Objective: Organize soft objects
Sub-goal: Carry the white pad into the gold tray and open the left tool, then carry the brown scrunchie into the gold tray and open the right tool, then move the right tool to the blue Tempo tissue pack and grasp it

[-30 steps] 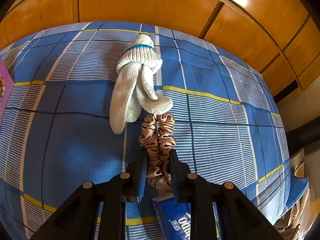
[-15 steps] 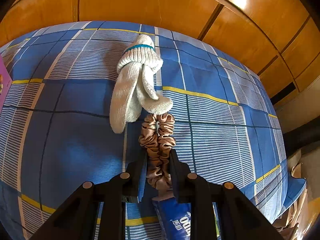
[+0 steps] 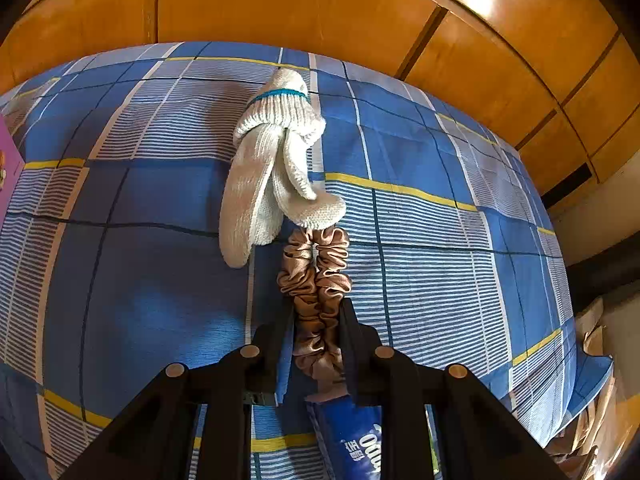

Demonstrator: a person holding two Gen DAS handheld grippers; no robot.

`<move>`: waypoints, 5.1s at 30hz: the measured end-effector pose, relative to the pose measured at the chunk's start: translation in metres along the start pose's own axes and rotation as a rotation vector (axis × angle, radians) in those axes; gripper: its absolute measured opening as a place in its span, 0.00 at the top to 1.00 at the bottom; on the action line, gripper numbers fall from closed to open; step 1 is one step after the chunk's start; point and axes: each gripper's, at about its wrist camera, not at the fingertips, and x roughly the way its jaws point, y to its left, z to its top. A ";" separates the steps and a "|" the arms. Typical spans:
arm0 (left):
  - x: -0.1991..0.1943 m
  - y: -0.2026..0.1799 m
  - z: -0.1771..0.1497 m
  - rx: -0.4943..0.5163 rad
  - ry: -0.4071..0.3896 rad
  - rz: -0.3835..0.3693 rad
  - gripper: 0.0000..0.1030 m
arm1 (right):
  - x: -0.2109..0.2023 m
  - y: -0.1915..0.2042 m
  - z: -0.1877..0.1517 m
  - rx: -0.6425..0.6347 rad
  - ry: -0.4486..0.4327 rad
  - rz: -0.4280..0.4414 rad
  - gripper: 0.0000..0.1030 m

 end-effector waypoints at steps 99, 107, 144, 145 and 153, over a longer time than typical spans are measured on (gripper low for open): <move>-0.030 -0.004 -0.025 0.098 -0.069 0.023 0.11 | -0.238 0.258 -0.063 -0.329 -0.391 0.609 0.61; -0.030 -0.012 -0.028 0.121 -0.061 0.005 0.11 | -0.210 0.189 -0.059 -0.209 -0.350 0.518 0.61; -0.036 -0.133 -0.047 0.458 -0.018 -0.197 0.11 | -0.065 -0.113 -0.010 0.333 0.082 0.336 0.37; -0.036 -0.138 -0.048 0.471 -0.015 -0.206 0.11 | -0.059 -0.121 -0.009 0.358 0.095 0.332 0.37; -0.032 -0.177 -0.054 0.555 0.016 -0.257 0.11 | -0.023 -0.125 -0.002 0.310 0.197 0.318 0.36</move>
